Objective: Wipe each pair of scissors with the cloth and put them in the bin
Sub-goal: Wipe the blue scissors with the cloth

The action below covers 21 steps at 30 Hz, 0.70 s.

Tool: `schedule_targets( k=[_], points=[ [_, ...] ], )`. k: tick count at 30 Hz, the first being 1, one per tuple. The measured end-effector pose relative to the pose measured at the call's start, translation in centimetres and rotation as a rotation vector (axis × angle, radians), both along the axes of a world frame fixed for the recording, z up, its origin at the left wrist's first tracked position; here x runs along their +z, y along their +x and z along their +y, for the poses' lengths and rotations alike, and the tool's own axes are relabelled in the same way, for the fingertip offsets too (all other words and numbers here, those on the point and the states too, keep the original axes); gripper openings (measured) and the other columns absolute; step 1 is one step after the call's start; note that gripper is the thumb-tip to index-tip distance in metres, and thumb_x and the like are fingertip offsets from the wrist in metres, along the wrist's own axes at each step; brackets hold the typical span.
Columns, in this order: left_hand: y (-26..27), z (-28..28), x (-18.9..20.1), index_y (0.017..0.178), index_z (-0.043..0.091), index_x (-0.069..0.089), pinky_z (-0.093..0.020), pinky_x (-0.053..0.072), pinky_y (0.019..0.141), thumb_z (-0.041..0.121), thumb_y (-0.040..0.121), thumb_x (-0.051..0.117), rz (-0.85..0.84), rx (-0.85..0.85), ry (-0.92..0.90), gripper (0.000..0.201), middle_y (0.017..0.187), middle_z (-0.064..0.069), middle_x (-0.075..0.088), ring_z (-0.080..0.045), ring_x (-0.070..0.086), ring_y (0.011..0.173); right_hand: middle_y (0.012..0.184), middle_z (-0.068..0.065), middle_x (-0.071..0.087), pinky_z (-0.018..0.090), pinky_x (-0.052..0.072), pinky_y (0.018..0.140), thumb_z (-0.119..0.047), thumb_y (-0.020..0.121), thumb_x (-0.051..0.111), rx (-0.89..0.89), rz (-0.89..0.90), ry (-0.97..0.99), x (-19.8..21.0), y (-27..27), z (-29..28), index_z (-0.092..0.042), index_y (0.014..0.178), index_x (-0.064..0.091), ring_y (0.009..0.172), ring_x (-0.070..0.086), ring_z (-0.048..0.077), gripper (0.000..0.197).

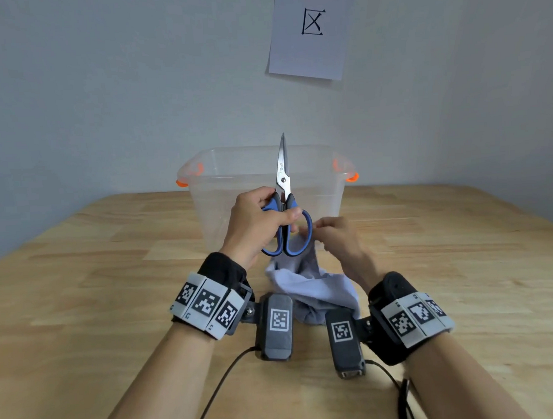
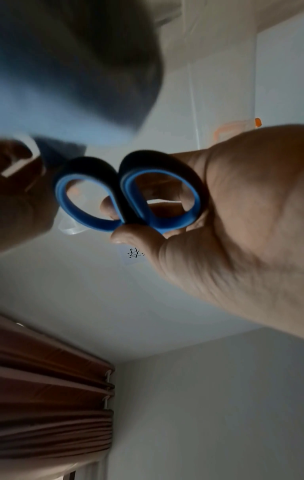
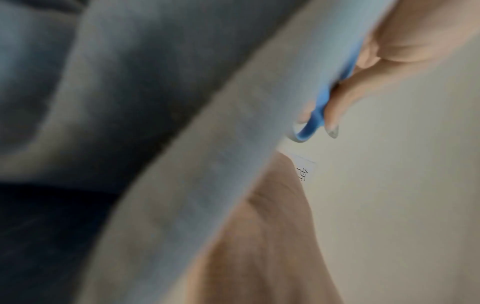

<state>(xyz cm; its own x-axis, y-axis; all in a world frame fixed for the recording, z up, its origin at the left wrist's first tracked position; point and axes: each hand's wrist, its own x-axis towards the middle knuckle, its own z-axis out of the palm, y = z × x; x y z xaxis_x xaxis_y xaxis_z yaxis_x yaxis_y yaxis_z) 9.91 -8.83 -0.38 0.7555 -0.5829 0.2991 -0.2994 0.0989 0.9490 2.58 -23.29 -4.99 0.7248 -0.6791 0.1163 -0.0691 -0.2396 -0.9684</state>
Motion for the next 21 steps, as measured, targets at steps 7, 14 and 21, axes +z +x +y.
schedule_targets(
  k=[7,14,21],
  points=[
    [-0.3,-0.2,0.0,0.102,-0.011,0.062,-0.035,0.062,0.064,0.003,0.084,0.076,0.015,-0.042,-0.011,0.026,0.088,-0.017,0.071,-0.024,0.071,0.064,0.049,-0.006,0.048,0.016,0.036,0.045,-0.013,0.088,0.073,-0.05,-0.154,0.132,1.9,-0.5,-0.2,-0.008,0.067,0.056,0.04,0.042,0.003,0.027],
    [-0.4,-0.1,0.0,0.102,-0.005,0.055,-0.031,0.058,0.057,0.001,0.08,0.08,0.014,-0.03,-0.037,0.034,0.083,-0.015,0.071,-0.026,0.07,0.06,0.048,-0.004,0.038,0.018,0.024,0.035,-0.012,0.092,0.066,0.069,-0.24,0.347,3.2,-1.0,-0.2,-0.007,0.075,0.057,0.039,0.03,0.007,0.021],
    [-0.3,0.0,0.1,0.094,0.013,0.069,-0.031,0.059,0.059,0.006,0.077,0.083,0.059,-0.033,-0.049,0.023,0.073,-0.01,0.072,-0.026,0.071,0.062,0.077,0.002,0.064,0.026,0.051,0.075,-0.026,0.093,0.066,0.192,-0.339,0.485,3.5,-0.9,-0.1,-0.016,0.081,0.062,0.076,0.06,0.012,0.016]
  ],
)
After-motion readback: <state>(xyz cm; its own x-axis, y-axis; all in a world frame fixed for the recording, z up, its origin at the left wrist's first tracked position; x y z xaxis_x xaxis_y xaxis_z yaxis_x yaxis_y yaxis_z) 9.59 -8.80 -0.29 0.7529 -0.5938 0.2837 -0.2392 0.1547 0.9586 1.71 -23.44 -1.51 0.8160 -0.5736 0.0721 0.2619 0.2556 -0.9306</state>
